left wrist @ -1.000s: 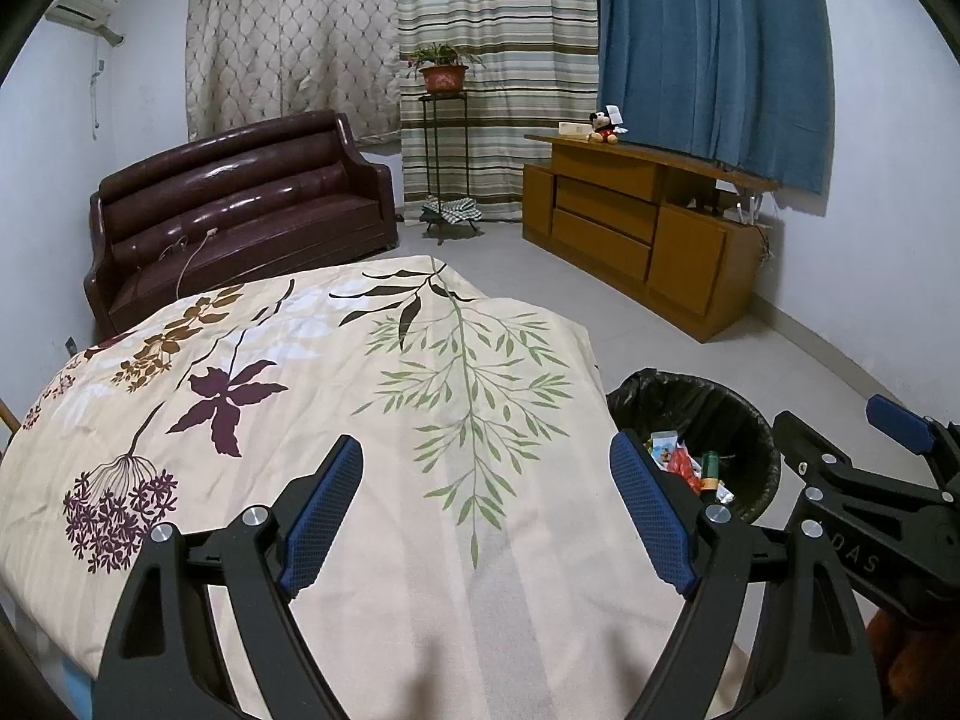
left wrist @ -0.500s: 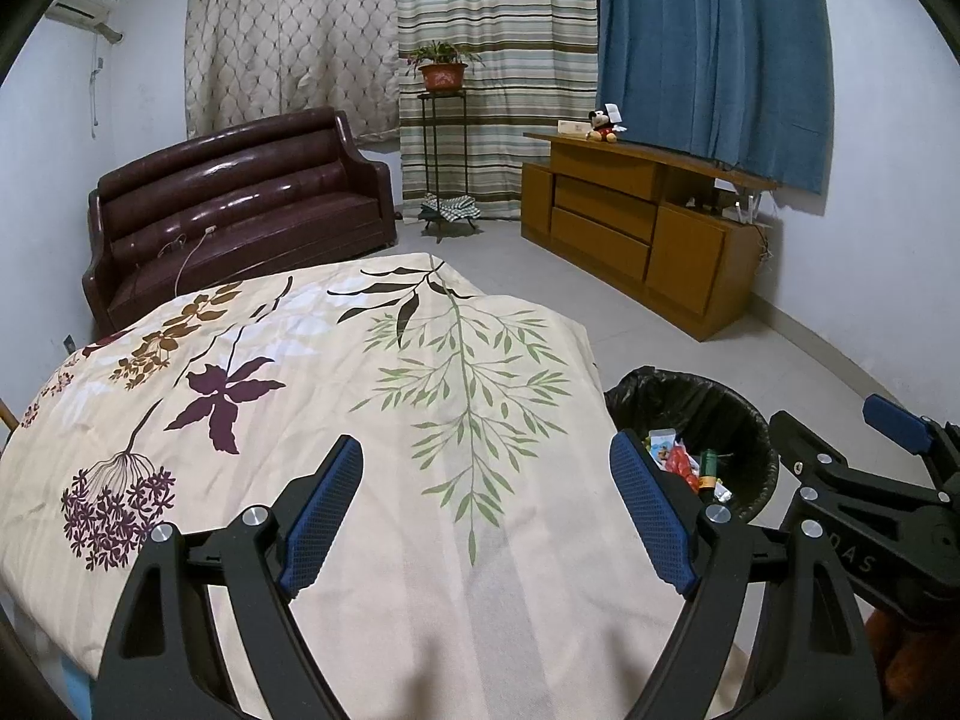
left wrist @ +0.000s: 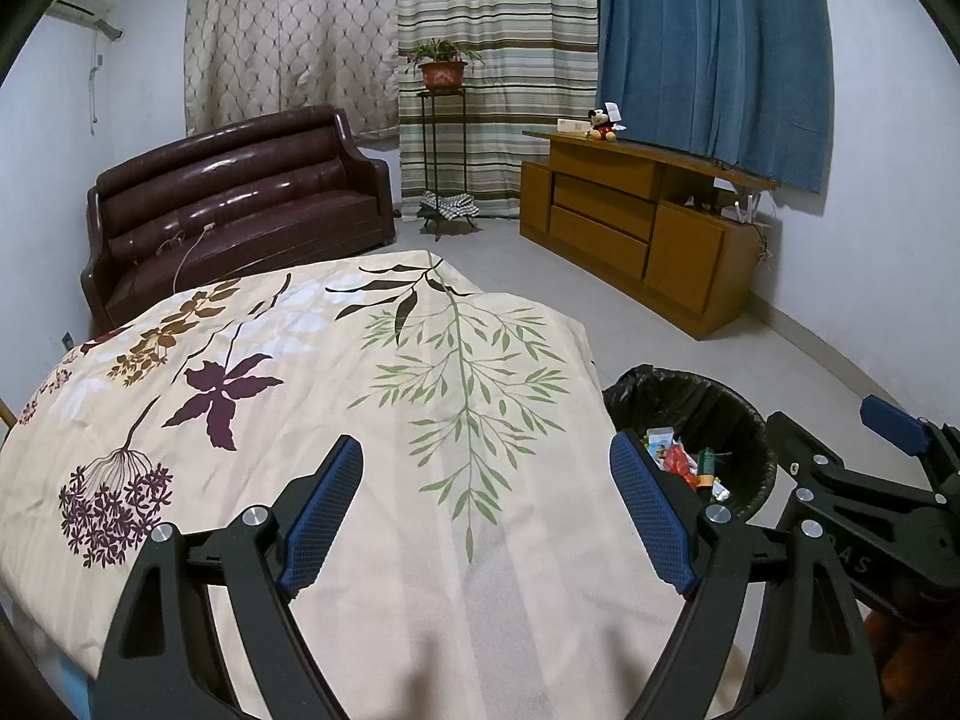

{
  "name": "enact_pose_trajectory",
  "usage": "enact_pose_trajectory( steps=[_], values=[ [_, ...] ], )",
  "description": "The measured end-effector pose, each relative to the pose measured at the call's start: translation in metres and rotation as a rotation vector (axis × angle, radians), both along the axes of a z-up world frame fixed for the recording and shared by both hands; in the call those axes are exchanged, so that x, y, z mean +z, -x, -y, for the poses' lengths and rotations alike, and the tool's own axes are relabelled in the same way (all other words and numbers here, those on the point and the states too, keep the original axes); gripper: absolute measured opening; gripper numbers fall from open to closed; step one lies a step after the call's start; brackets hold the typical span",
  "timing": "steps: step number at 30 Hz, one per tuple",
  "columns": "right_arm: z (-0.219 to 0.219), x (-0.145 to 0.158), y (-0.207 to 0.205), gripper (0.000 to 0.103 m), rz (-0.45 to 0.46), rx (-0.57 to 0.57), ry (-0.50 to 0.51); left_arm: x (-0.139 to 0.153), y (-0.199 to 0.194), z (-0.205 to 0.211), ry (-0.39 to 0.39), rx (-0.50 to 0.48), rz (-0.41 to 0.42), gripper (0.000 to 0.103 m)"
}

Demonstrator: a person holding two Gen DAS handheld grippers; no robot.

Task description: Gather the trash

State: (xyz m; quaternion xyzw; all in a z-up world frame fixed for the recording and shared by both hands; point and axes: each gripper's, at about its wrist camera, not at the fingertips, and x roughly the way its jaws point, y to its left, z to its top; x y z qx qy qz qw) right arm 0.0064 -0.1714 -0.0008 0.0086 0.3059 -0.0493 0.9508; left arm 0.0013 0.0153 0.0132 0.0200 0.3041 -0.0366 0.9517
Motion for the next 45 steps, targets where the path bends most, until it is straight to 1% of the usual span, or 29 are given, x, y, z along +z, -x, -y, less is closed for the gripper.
enact_pose_trajectory(
  steps=[34,40,45],
  values=[
    [-0.001,0.000,0.001,0.087,-0.003,0.000,0.002,-0.001,0.001,0.002,0.003,-0.005,0.005,0.082],
    [-0.001,0.000,0.000,0.087,-0.002,0.000,0.003,-0.002,0.001,0.012,0.020,-0.009,0.013,0.082],
    [-0.001,0.000,-0.001,0.087,-0.003,0.001,0.003,-0.003,0.002,0.019,0.028,-0.024,0.013,0.084]
  ],
)
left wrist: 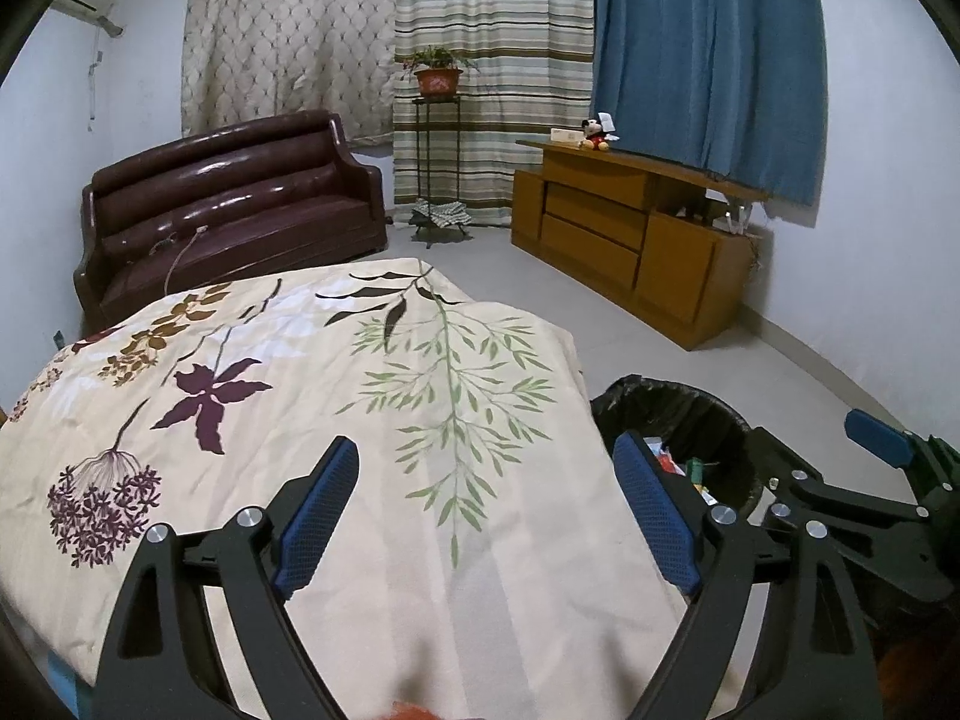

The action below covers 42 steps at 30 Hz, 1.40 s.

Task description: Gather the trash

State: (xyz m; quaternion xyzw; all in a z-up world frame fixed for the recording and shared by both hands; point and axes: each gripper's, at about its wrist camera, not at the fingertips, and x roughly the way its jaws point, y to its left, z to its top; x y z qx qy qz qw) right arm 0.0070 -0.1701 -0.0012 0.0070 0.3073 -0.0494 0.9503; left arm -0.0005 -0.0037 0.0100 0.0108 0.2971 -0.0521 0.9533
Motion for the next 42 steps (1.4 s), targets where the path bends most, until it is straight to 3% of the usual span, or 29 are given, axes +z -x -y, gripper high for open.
enact_pose_trajectory(
  steps=[13,23,32,42],
  values=[
    [-0.001,0.001,0.000,0.087,0.000,0.000,0.000,-0.001,0.002,0.017,-0.014,0.016,0.013,0.085],
    [-0.007,-0.010,0.001,0.087,-0.027,0.016,0.005,-0.009,-0.005,-0.008,-0.007,0.052,-0.065,0.085],
    [-0.050,-0.016,-0.022,0.087,-0.066,0.113,0.011,-0.033,-0.022,-0.068,-0.013,0.119,-0.179,0.085],
    [-0.163,-0.024,-0.080,0.087,-0.156,0.334,-0.008,-0.049,-0.040,-0.191,-0.045,0.352,-0.246,0.085]
  ],
)
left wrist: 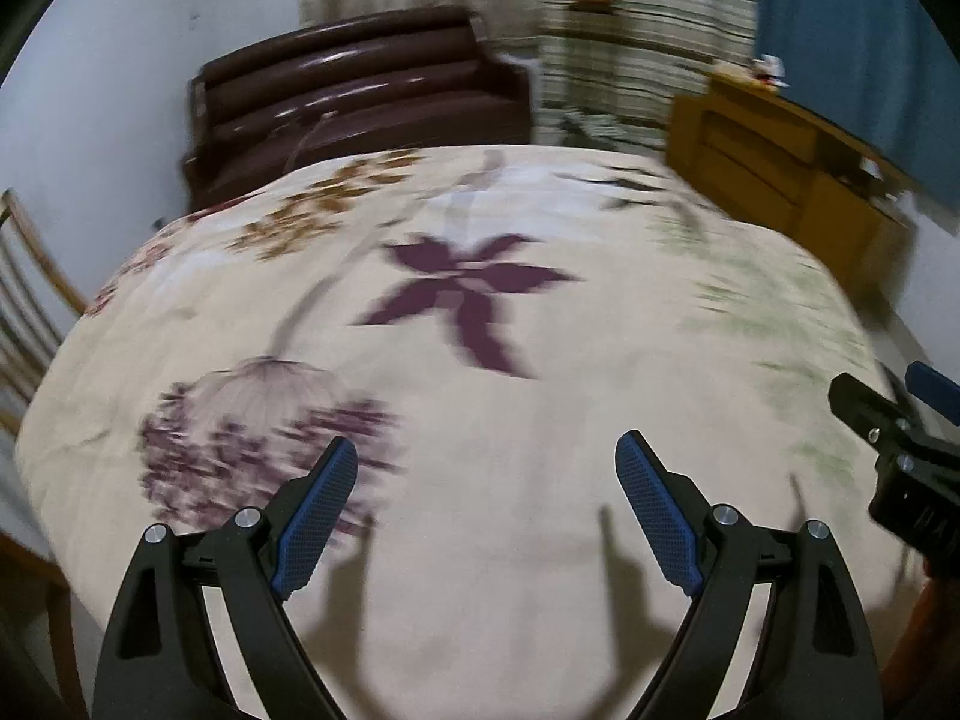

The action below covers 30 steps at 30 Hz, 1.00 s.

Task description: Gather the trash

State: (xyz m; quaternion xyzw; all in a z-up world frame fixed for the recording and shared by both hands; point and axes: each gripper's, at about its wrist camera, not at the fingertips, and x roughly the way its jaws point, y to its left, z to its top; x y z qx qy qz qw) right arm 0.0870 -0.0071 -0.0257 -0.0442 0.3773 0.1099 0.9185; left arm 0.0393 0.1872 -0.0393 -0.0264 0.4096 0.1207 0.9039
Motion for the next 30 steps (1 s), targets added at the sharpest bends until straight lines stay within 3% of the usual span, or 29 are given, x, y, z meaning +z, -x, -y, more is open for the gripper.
enact_pose_trajectory(
  steps=[8,15,17,25,30],
  values=[
    [-0.108,-0.011,-0.061,0.089,-0.116,0.117,-0.005,-0.010,-0.018,-0.089,-0.032,0.145,-0.060,0.085],
    [-0.198,-0.030,-0.113,0.099,-0.233,0.124,0.079,-0.020,-0.029,-0.123,0.016,0.158,-0.083,0.087],
    [-0.216,-0.029,-0.122,0.099,-0.214,0.113,0.094,-0.020,-0.031,-0.127,0.032,0.152,-0.083,0.087],
    [-0.247,-0.033,-0.146,0.099,-0.148,-0.004,0.032,-0.022,-0.040,-0.133,0.055,0.145,-0.080,0.089],
    [-0.247,-0.034,-0.147,0.099,-0.149,-0.004,0.032,-0.021,-0.047,-0.138,0.057,0.143,-0.083,0.090]
  ],
)
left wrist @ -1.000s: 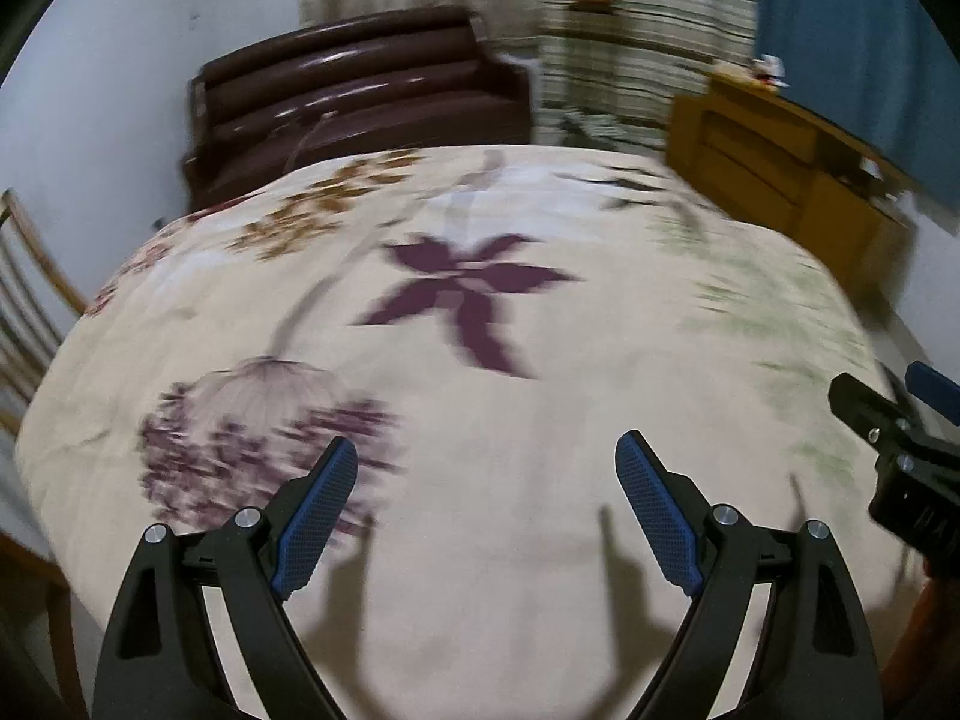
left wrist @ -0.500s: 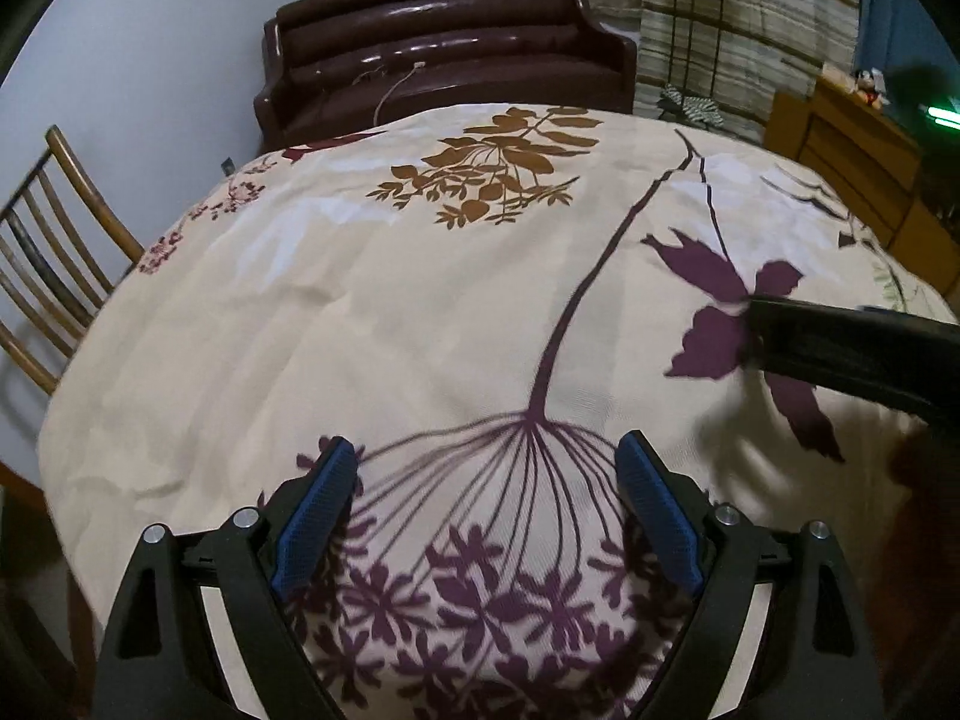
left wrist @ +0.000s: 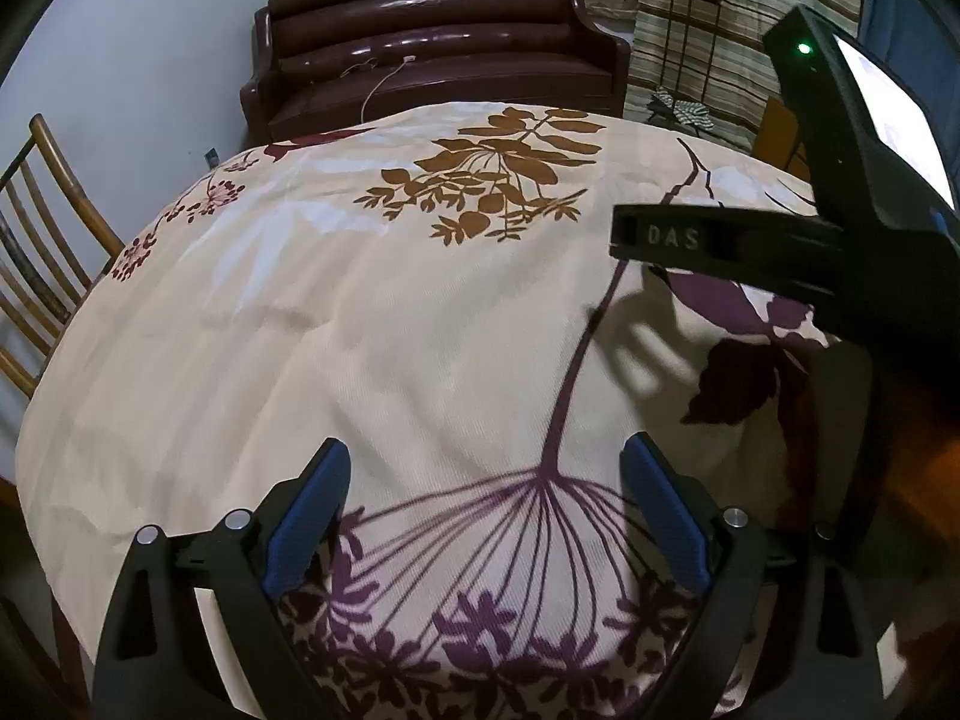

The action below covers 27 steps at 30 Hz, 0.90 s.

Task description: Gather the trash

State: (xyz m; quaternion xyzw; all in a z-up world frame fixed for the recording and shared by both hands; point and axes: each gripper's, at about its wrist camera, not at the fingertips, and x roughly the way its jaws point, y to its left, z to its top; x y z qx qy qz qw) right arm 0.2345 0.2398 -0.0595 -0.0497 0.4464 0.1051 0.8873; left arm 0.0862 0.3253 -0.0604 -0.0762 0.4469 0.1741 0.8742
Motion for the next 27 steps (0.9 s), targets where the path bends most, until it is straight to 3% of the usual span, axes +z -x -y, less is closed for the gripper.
enact_pose_trajectory(
  steps=[27],
  values=[
    [0.000,0.000,0.000,0.099,0.000,0.000,-0.001,-0.002,-0.023,-0.013,-0.011,0.024,0.013,0.096]
  ],
)
